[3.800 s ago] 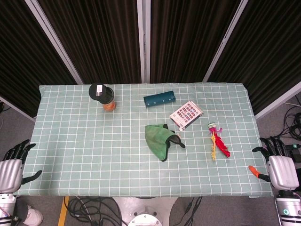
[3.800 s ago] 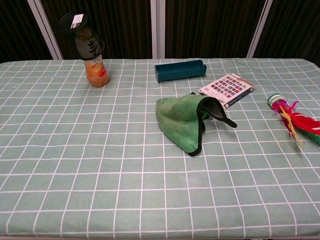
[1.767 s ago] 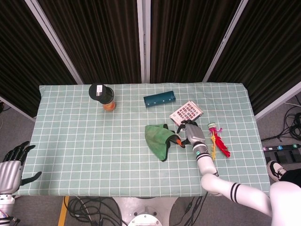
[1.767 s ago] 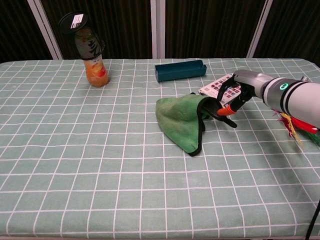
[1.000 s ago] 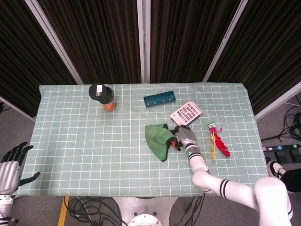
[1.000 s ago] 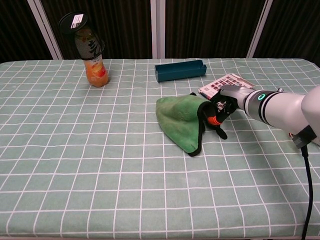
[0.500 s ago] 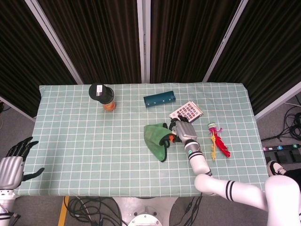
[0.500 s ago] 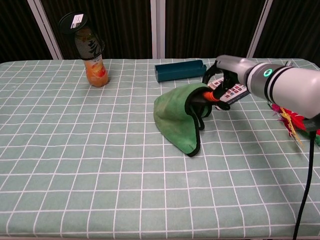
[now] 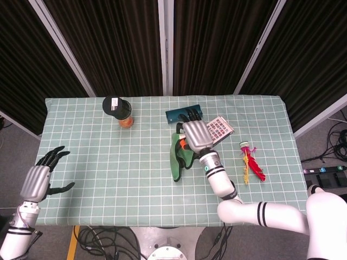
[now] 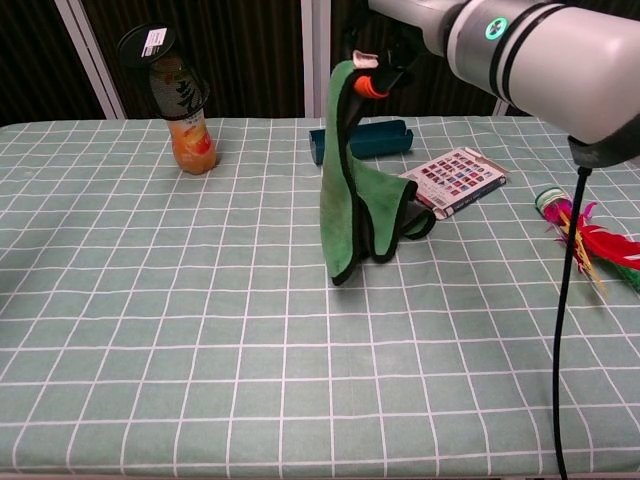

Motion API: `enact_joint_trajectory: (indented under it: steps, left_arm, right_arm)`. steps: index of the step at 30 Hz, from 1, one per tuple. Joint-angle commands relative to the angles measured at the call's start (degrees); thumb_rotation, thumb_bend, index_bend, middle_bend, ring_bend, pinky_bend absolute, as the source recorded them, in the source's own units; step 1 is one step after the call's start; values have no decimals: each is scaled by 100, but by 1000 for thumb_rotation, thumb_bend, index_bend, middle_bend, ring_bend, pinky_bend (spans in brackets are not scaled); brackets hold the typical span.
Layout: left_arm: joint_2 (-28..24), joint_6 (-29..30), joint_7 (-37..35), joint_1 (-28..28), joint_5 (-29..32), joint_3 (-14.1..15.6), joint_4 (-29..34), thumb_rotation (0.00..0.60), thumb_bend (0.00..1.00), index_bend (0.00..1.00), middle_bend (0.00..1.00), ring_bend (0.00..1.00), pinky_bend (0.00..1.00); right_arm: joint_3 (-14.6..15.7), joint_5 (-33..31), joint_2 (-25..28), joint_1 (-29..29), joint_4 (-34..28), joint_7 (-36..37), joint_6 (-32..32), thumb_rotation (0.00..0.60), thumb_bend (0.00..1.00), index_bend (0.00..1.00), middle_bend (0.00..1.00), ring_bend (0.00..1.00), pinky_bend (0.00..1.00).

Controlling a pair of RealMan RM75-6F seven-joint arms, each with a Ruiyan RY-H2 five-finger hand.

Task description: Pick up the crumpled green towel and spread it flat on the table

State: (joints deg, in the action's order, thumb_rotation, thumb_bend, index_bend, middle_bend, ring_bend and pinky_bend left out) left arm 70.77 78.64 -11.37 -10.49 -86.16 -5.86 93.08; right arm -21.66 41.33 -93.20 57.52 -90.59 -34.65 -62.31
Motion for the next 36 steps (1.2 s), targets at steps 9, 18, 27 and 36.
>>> enact_joint_trajectory:
  steps: [9,18,27,36]
  left_arm:
    - [485,-1607,-815,-972,1111,-492,56,600,86,289,213,206,292]
    - [1231,-2145,-5,-1587,1928,-744,-370,600,43,289,213,206,292]
    - [1687,-2404,982,-2080,2786,-897,-422,482,0,289,213,178,281]
    - [2000,-2505,1762,-2522,3692,-1045,-373,408,0,289,213,175,274]
  right_arm:
    - [-203,-123,-490,522,439,-360,-105,600,460,664,194,0,42]
    - [-428,-500,-858,814,755,-500,-199,599,461,657,193,0,36]
    - [-761,-722,-1299,1179,1219,-535,-336,600,460,655,194,0,0]
    - [-1027,-876,-1640,1445,1606,-551,-495,599,457,653,193,0,0]
